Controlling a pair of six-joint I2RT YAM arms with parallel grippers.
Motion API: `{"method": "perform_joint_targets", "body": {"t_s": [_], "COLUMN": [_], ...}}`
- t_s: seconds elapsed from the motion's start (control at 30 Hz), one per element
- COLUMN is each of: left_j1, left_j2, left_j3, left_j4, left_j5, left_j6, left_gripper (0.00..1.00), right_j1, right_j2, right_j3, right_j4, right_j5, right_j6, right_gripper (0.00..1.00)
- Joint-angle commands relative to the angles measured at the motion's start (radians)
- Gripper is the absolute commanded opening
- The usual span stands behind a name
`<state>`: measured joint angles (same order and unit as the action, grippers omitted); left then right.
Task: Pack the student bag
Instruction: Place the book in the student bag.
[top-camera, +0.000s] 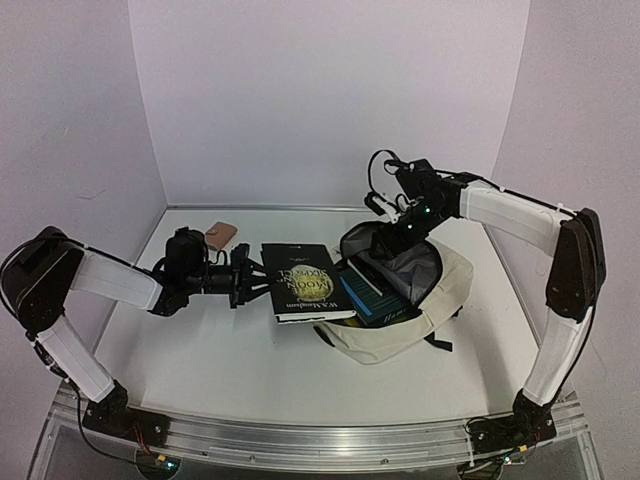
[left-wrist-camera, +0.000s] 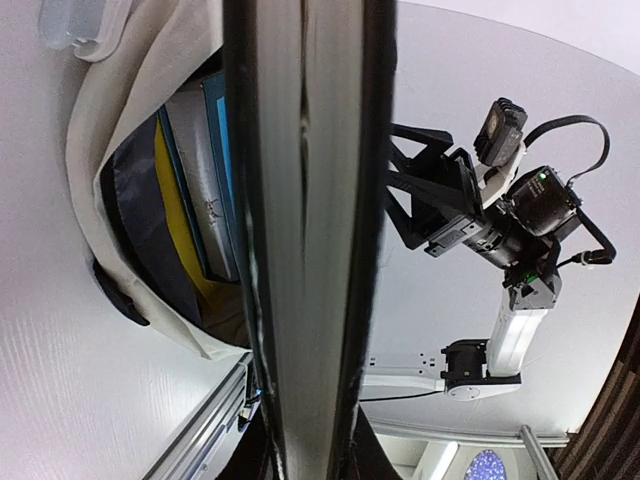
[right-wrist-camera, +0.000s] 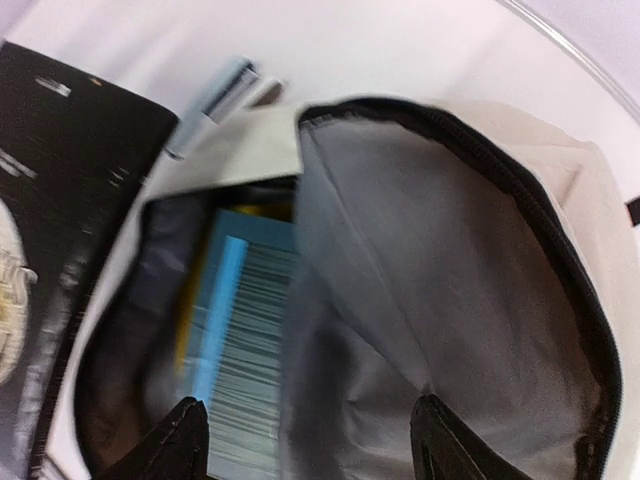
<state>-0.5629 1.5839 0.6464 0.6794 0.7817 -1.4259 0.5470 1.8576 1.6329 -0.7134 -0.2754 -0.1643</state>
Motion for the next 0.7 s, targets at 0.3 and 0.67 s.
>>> {"method": "perform_joint_targets", "body": {"t_s": [0.3, 0.67], "left_j1": [-0.148, -0.167], "left_j2": [0.231, 0.322], "left_j3": [0.122, 0.213], "left_j4": [0.434, 0.443], "left_j5": [-0.009, 0.023], "left_j6": [-0.143, -0.139], "left_gripper": [0.0, 0.0], "right_j1": [0.075, 0.11], "right_j2": [0.012, 0.095], "right_j3": [-0.092, -0.055], "right_j4": [-0.002, 0.002], "right_j5": [0.239, 0.397], "right_j6": [-0.133, -0.159], "right_gripper": [0.65, 0.24]}}
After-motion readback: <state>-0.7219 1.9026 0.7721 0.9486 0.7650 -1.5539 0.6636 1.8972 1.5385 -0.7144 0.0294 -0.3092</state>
